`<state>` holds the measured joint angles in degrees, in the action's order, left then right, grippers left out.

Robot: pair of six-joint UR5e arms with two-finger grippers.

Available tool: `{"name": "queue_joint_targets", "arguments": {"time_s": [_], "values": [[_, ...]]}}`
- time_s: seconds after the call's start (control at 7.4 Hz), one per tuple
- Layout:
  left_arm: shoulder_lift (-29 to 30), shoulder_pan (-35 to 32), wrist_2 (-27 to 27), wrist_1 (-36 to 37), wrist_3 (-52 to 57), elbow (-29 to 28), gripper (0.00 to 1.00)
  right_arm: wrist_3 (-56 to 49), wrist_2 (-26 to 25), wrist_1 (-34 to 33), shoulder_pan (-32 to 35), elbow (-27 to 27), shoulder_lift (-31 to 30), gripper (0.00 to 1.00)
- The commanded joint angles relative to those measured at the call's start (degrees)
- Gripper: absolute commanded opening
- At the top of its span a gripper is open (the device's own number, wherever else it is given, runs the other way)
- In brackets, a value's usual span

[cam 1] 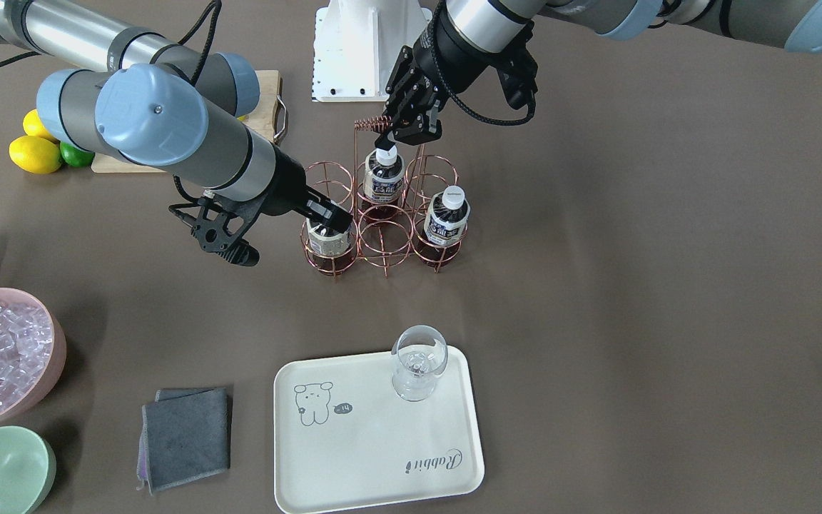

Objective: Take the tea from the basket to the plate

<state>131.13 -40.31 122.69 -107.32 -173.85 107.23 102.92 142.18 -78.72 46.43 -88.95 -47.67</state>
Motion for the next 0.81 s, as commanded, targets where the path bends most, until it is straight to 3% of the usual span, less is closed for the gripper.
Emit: {"name": "queue_joint_targets", "arguments": {"time_s": [0.0, 0.27, 0.54, 0.68], "values": [[0.0, -0.1, 0.0, 0.0, 0.0, 0.0, 0.00, 0.0, -0.5, -0.2, 0.1, -2.2, -1.0, 0.33], [0.0, -0.1, 0.0, 0.0, 0.0, 0.0, 0.00, -0.1, -0.8, -2.6, 0.1, -6.8, -3.0, 0.26], [0.0, -0.1, 0.0, 0.0, 0.0, 0.0, 0.00, -0.1, -0.9, -3.8, 0.1, -10.4, -4.8, 0.03], [0.0, -0.1, 0.0, 0.0, 0.0, 0.0, 0.00, -0.1, -0.8, -4.2, 0.1, -11.6, -5.0, 0.00]]}}
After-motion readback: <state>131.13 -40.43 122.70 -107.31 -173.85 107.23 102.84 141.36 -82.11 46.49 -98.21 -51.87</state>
